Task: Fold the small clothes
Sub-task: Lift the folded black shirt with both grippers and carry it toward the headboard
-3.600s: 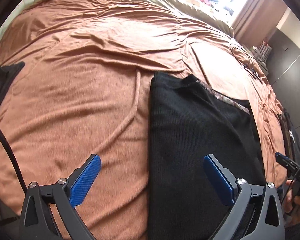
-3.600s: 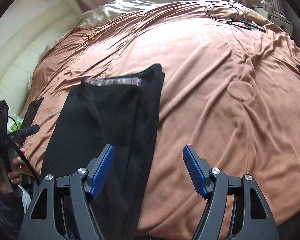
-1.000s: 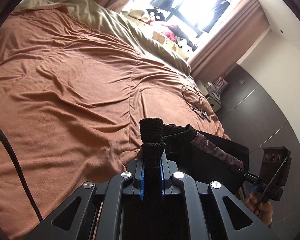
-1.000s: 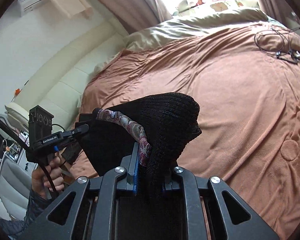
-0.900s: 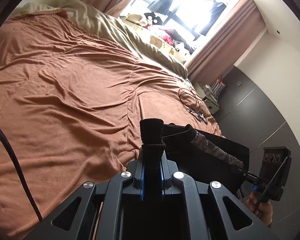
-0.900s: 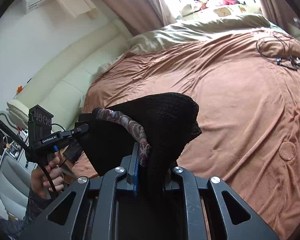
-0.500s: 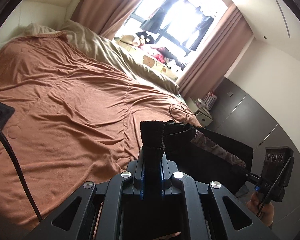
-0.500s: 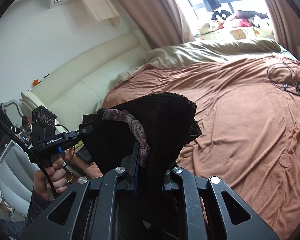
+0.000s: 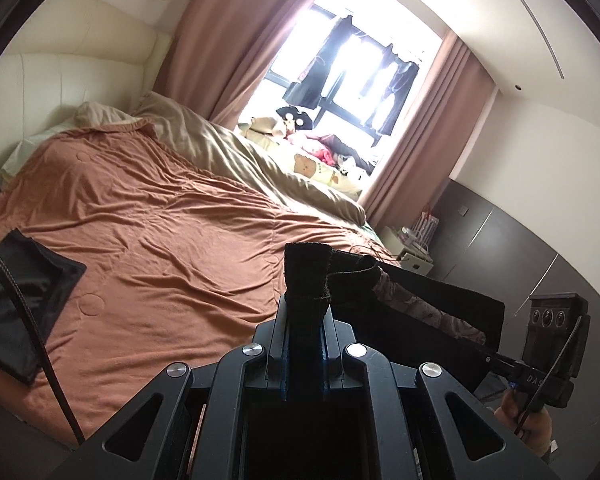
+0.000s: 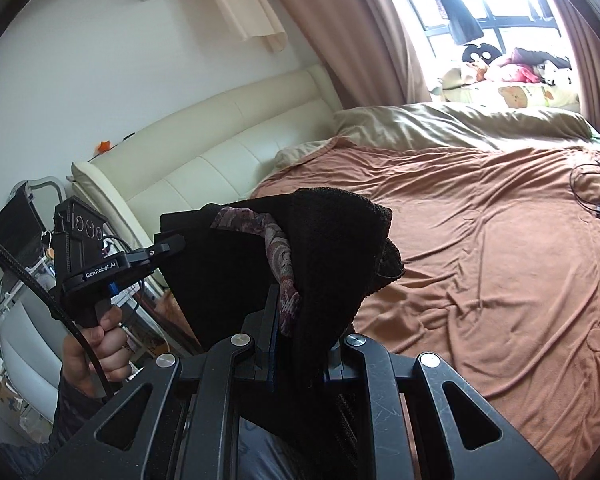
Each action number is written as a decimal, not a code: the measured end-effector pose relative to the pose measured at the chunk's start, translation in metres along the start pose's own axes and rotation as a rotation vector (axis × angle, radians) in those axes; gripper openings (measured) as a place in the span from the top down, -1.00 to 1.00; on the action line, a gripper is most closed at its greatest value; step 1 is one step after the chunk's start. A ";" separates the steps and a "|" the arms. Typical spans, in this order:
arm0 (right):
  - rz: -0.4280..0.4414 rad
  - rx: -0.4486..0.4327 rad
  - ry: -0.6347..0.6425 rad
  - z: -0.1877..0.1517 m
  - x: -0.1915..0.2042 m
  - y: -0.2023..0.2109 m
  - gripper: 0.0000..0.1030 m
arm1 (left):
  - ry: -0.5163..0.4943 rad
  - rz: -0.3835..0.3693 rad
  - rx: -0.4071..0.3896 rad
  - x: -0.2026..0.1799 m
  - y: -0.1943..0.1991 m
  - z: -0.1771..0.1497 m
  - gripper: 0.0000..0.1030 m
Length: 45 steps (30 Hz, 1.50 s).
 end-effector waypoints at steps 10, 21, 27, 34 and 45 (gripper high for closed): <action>0.042 -0.001 0.026 0.010 0.028 -0.039 0.77 | 0.017 0.050 -0.071 0.055 0.051 0.032 0.79; 0.128 0.004 0.061 0.023 0.062 -0.103 0.77 | 0.051 0.120 -0.154 0.124 0.101 0.076 0.79; 0.170 0.010 0.088 0.032 0.079 -0.140 0.78 | 0.063 0.180 -0.208 0.167 0.123 0.102 0.79; 0.221 0.022 0.108 0.038 0.100 -0.193 0.78 | 0.078 0.229 -0.257 0.212 0.144 0.125 0.79; 0.250 0.091 0.119 0.048 0.141 -0.278 0.78 | 0.117 0.337 -0.297 0.285 0.162 0.153 0.79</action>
Point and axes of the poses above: each gripper's, at about its wrist camera, not at the fingertips, and y roughly against the way its jaws point, x to its left, z to its top, the point moved 2 cm from there along -y, roughly the way its jaws point, and after that the axes turned 8 degrees about y, right-handed, at the moved point
